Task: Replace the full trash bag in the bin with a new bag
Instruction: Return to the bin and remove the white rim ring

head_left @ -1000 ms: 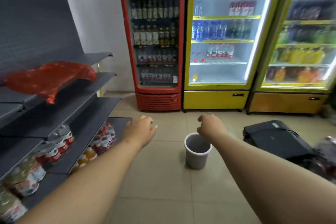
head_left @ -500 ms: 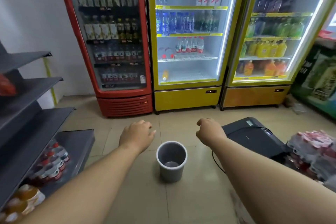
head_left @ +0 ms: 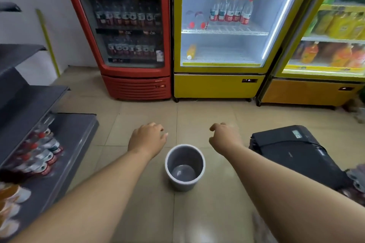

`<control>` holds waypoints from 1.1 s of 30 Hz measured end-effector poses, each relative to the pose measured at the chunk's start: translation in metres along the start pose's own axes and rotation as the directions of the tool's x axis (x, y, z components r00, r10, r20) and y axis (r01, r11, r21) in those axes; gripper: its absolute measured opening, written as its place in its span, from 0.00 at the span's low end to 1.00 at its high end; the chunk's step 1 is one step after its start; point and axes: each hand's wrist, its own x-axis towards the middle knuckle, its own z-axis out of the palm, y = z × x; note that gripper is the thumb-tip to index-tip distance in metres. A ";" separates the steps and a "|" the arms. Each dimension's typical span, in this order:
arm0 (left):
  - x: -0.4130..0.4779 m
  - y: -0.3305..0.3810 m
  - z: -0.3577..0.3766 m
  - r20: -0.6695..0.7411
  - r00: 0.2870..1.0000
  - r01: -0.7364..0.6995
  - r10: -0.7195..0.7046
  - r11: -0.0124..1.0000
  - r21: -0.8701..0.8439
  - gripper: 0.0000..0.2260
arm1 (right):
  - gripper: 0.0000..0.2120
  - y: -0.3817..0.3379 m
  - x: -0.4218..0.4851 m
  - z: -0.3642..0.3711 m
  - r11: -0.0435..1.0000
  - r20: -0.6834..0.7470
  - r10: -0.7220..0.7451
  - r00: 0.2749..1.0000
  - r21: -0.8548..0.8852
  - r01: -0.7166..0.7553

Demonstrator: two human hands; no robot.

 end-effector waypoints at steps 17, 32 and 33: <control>0.101 -0.076 0.314 0.156 0.985 0.085 -0.076 0.995 -0.050 0.14 | 0.18 0.073 0.173 0.277 0.983 0.053 0.163 0.985 0.083 -0.167; 0.126 -0.096 0.504 0.213 0.949 0.265 -0.231 0.953 -0.146 0.11 | 0.12 0.151 0.239 0.465 0.921 0.059 0.378 0.924 0.079 -0.382; 0.126 -0.097 0.506 0.212 0.943 0.291 -0.255 0.943 -0.161 0.10 | 0.10 0.152 0.240 0.468 0.920 0.038 0.382 0.923 0.077 -0.384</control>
